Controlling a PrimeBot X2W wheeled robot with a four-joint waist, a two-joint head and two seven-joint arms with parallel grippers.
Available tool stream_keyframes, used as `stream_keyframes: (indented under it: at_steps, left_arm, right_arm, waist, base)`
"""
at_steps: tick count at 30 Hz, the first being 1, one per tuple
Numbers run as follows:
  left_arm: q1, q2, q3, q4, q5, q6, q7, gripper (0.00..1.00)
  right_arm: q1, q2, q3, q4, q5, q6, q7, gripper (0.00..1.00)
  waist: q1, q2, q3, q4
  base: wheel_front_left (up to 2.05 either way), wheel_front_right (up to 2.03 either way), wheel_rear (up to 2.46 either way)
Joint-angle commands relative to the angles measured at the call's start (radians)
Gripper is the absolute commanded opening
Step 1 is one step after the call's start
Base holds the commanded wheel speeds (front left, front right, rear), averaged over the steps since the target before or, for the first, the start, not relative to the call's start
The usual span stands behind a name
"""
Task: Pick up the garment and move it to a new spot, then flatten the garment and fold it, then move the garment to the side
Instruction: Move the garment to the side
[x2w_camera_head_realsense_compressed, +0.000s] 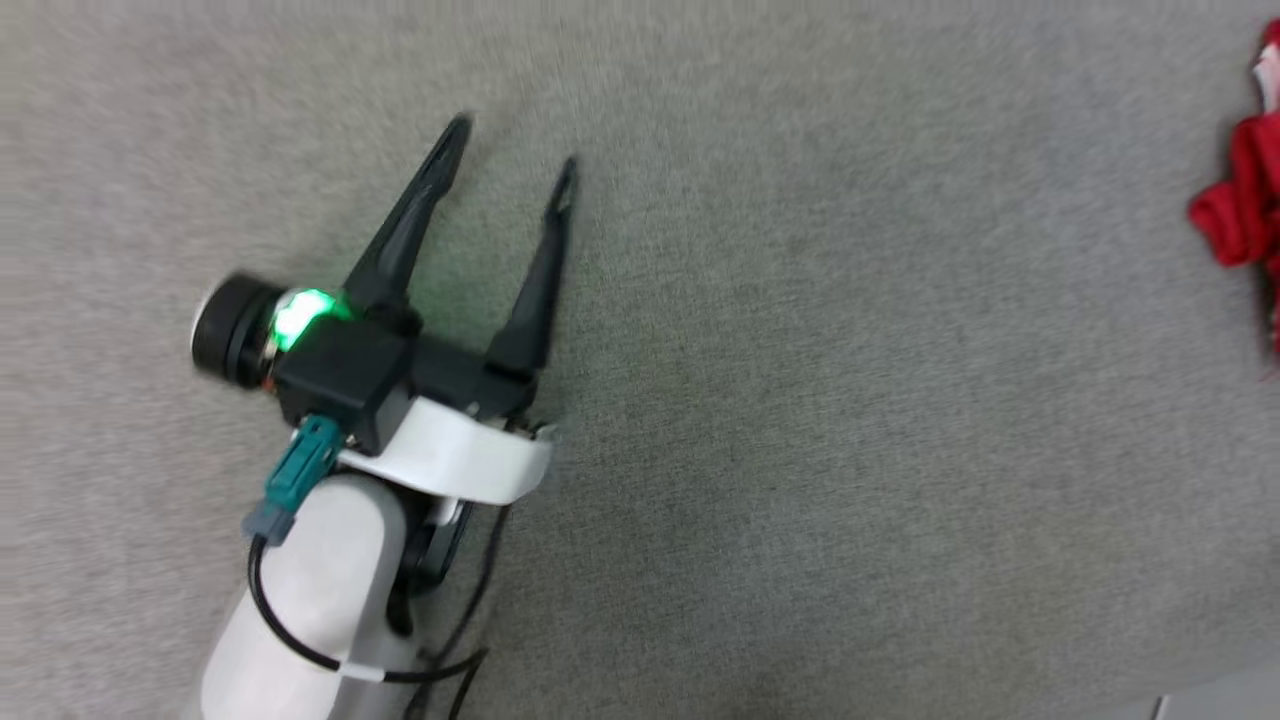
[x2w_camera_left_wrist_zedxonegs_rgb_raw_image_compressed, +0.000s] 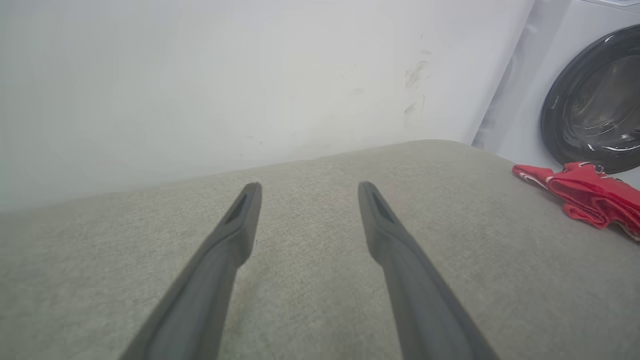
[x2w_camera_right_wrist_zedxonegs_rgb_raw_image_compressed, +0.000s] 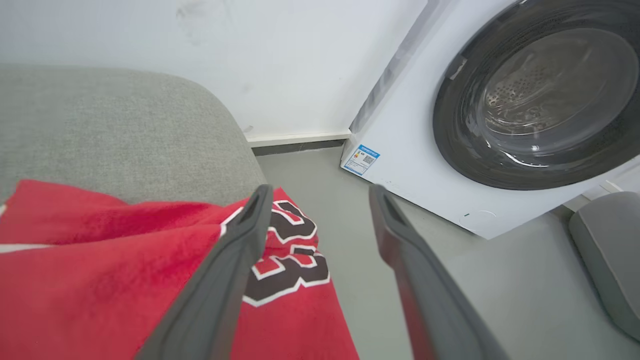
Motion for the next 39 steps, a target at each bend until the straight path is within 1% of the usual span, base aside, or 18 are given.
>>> stream_keyframes:
  at_steps: [1,4,10,12,14,18,24,27,31,33,36,39]
  left_arm:
    - [0.026,0.002,0.007,0.009,-0.007,0.007,-0.009,1.0]
    - [0.089,0.0,0.024,0.03,-0.028,0.027,-0.017,1.0]
    - [0.209,0.009,0.044,0.049,-0.061,0.055,-0.021,1.0]
    - [0.245,0.006,0.046,0.056,-0.072,0.062,-0.021,1.0]
    - [0.275,0.001,0.05,0.061,-0.086,0.067,-0.022,1.0]
    - [0.331,-0.012,0.061,0.085,-0.114,0.081,-0.03,1.0]
    - [0.388,-0.022,0.074,0.119,-0.141,0.093,-0.047,1.0]
    - [0.402,-0.023,0.084,0.148,-0.145,0.099,-0.056,1.0]
    - [0.429,-0.011,0.112,0.171,-0.155,0.11,-0.064,1.0]
    - [0.444,-0.003,0.126,0.182,-0.157,0.114,-0.067,1.0]
    - [0.472,0.007,0.133,0.191,-0.161,0.107,-0.07,1.0]
    - [0.492,0.015,0.138,0.195,-0.161,0.106,-0.071,1.0]
  right_arm:
    - [0.019,0.014,0.013,0.002,0.007,-0.002,-0.017,1.0]
    - [0.063,0.034,0.044,-0.004,0.031,-0.002,-0.045,1.0]
    - [0.186,0.107,0.093,-0.064,0.074,-0.002,-0.073,1.0]
    - [0.241,0.145,0.101,-0.087,0.091,-0.002,-0.076,1.0]
    - [0.296,0.163,0.11,-0.128,0.095,-0.002,-0.078,1.0]
    - [0.412,0.233,0.131,-0.218,0.1,-0.002,-0.077,1.0]
    - [0.579,0.345,0.155,-0.431,0.072,-0.001,-0.064,1.0]
    - [0.68,0.413,0.164,-0.551,0.057,-0.001,-0.035,1.0]
    - [0.786,0.475,0.195,-0.717,0.033,-0.002,0.022,1.0]
    - [0.835,0.493,0.213,-0.791,0.022,-0.001,0.052,1.0]
    - [0.896,0.513,0.234,-0.904,0.016,-0.001,0.093,1.0]
    - [0.957,0.523,0.237,-0.993,0.015,-0.001,0.134,1.0]
  waist:
    - [-0.0001,0.0,-0.074,0.009]
    - [-0.0001,0.0,-0.145,0.02]
    - [-0.0001,0.0,-0.274,0.046]
    - [-0.0001,0.0,-0.319,0.062]
    - [-0.0001,0.0,-0.352,0.078]
    - [-0.0001,0.0,-0.417,0.104]
    - [-0.0001,0.0,-0.484,0.154]
    - [-0.0001,0.0,-0.525,0.187]
    - [-0.0001,0.0,-0.565,0.209]
    - [-0.0001,0.0,-0.586,0.215]
    - [-0.0001,0.0,-0.617,0.223]
    - [-0.0001,0.0,-0.634,0.228]
  base:
    - [0.0,0.0,0.0]
    - [0.0,0.0,0.0]
    - [0.0,0.0,0.0]
    - [0.0,0.0,0.0]
    - [0.0,0.0,0.0]
    - [0.0,0.0,0.0]
    - [0.0,0.0,0.0]
    - [0.0,0.0,0.0]
    - [0.0,0.0,0.0]
    - [0.0,0.0,0.0]
    - [0.0,0.0,0.0]
    - [0.0,0.0,0.0]
